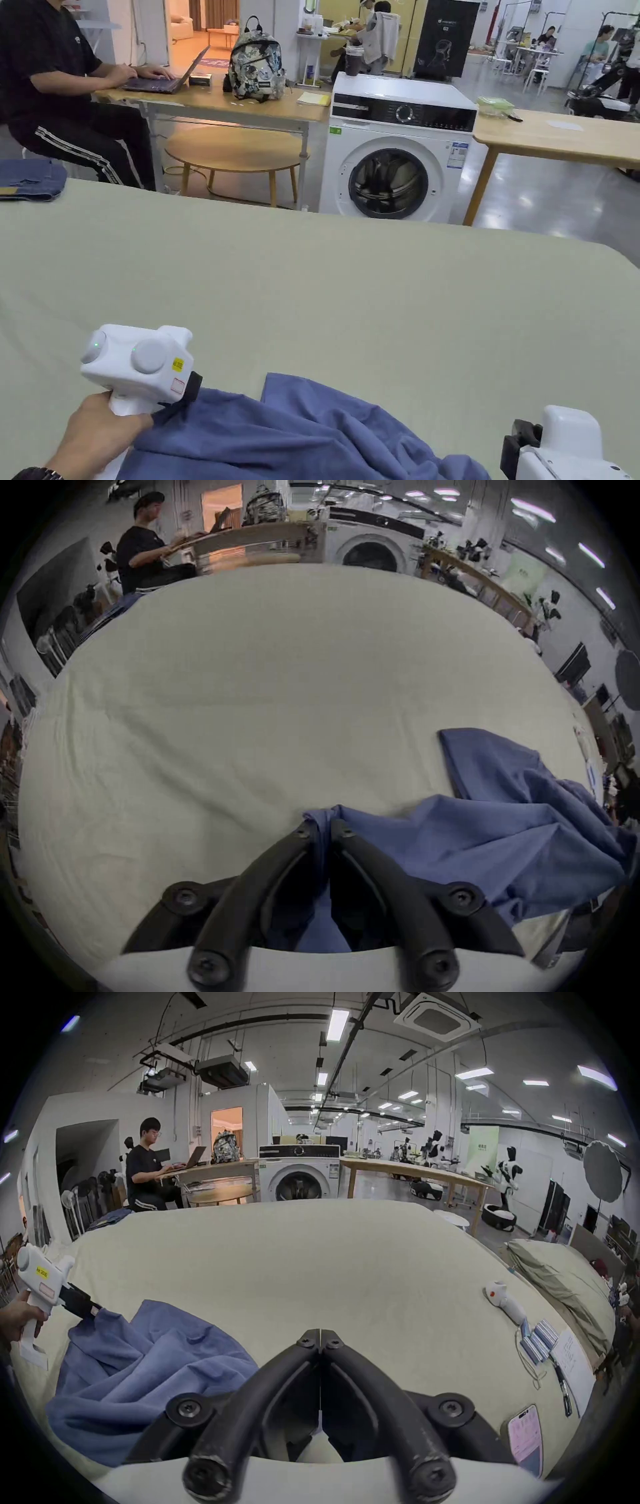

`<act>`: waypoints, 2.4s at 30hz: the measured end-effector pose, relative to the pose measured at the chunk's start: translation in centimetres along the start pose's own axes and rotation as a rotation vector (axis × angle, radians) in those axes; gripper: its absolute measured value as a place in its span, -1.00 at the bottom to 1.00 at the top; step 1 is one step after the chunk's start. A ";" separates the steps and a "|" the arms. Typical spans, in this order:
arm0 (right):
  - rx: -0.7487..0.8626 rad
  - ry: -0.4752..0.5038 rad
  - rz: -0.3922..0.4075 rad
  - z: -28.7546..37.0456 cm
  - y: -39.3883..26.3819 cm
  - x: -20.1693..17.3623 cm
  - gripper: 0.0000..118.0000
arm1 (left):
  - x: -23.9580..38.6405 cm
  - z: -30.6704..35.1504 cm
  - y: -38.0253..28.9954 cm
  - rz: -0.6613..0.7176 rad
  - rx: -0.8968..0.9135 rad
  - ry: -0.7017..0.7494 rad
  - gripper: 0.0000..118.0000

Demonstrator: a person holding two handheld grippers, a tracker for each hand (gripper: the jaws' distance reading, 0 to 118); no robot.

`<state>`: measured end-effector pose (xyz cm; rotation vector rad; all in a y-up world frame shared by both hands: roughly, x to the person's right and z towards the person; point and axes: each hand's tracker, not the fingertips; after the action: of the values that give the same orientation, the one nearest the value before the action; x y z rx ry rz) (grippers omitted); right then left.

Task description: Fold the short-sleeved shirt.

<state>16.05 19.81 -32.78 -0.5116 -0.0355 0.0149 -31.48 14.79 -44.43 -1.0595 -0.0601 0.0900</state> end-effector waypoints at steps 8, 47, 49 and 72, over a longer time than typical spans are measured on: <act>-0.160 0.029 -0.010 -1.9 -0.1 3.6 -1.00 | 1.1 7.3 -2.5 -0.015 0.158 -0.054 -0.99; 0.029 0.014 0.160 3.1 10.7 2.2 -0.97 | -2.9 25.0 -2.8 0.032 0.506 0.066 -0.99; 0.073 0.021 0.153 3.8 12.8 2.3 -0.97 | -4.1 27.2 -1.6 0.045 0.534 0.074 -0.99; 0.296 -0.092 0.086 3.3 31.8 2.9 -0.97 | -11.6 37.0 10.6 0.190 0.674 0.262 -0.99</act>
<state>18.62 49.18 -45.38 -0.2163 -0.0999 0.1262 -46.94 50.91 -35.69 -0.3936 0.2920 0.1307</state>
